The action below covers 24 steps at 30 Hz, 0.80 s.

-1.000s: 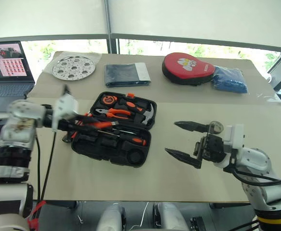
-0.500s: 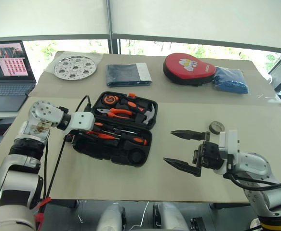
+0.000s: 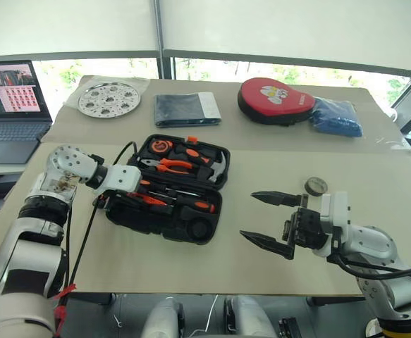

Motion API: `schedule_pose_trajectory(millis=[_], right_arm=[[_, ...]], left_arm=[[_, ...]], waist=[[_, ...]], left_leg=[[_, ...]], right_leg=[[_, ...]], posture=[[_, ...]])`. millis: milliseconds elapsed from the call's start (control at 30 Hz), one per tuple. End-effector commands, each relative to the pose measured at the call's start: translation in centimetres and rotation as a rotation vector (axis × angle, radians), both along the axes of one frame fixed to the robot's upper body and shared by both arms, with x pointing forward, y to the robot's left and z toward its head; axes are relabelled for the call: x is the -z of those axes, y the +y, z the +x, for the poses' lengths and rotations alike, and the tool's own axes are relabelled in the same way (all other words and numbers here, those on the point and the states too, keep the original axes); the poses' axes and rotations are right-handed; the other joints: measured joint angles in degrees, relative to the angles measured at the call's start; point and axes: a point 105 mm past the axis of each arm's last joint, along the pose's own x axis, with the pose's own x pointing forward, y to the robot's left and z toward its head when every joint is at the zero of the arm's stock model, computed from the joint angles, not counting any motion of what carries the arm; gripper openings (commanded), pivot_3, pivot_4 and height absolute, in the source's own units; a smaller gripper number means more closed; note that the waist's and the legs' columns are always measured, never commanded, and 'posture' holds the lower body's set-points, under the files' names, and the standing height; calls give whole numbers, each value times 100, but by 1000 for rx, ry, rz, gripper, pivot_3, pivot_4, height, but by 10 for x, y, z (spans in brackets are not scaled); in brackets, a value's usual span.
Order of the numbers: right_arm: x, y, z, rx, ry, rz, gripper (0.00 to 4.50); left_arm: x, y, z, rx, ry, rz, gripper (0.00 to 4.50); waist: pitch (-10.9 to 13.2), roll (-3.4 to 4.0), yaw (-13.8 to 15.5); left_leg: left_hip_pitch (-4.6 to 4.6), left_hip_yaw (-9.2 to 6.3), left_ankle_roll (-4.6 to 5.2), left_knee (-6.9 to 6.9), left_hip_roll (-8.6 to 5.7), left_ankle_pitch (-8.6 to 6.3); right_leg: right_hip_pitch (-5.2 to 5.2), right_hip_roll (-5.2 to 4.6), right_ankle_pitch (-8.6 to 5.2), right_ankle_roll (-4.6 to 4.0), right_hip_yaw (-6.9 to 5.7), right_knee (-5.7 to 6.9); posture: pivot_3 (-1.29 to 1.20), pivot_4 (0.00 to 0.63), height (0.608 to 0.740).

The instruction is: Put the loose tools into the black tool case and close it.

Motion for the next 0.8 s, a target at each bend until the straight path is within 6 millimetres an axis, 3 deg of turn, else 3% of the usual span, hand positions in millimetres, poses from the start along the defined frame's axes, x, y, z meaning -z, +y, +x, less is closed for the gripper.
schedule_pose_trajectory(millis=[33,200,300,433,467,800], right_arm=[[-9,2,-5,-19,-31,23,4500],[-8,1,-4,-16,-23,26,4500],[-7,1,-3,-11,-20,33,4500],[-7,2,-1,-9,-24,43,4500],[-7,2,0,-8,-25,45,4500],[-8,0,0,-2,-28,44,4500]], left_arm=[[-35,-16,-2,16,-44,-256,2490],[-46,-4,-11,-45,-15,-375,2490],[-40,2,-9,-119,-3,-434,1718],[-18,4,-9,-165,28,-423,229],[-13,4,-9,-171,25,-414,36],[31,12,-1,-315,61,-307,36]], waist=[[1,1,26],[1,1,-27],[1,2,-56],[1,2,-31],[1,2,-21],[0,3,-16]], left_leg=[[-4,-1,1,4,1,-1],[-44,-10,-12,40,6,7],[-35,-5,-9,37,5,5],[-35,-6,-8,38,4,4],[-35,-6,-8,39,3,4],[-28,-5,8,39,0,-5]], right_leg=[[-1,-3,0,2,-1,1],[-14,-3,8,16,-7,-3],[-13,-1,9,20,4,-3],[-13,0,9,20,0,-1],[-11,-1,10,20,0,-1],[-6,-2,12,23,1,-1]], posture=[[0,150,740],[0,150,740],[0,150,740],[0,150,740],[0,150,740],[0,150,740]])
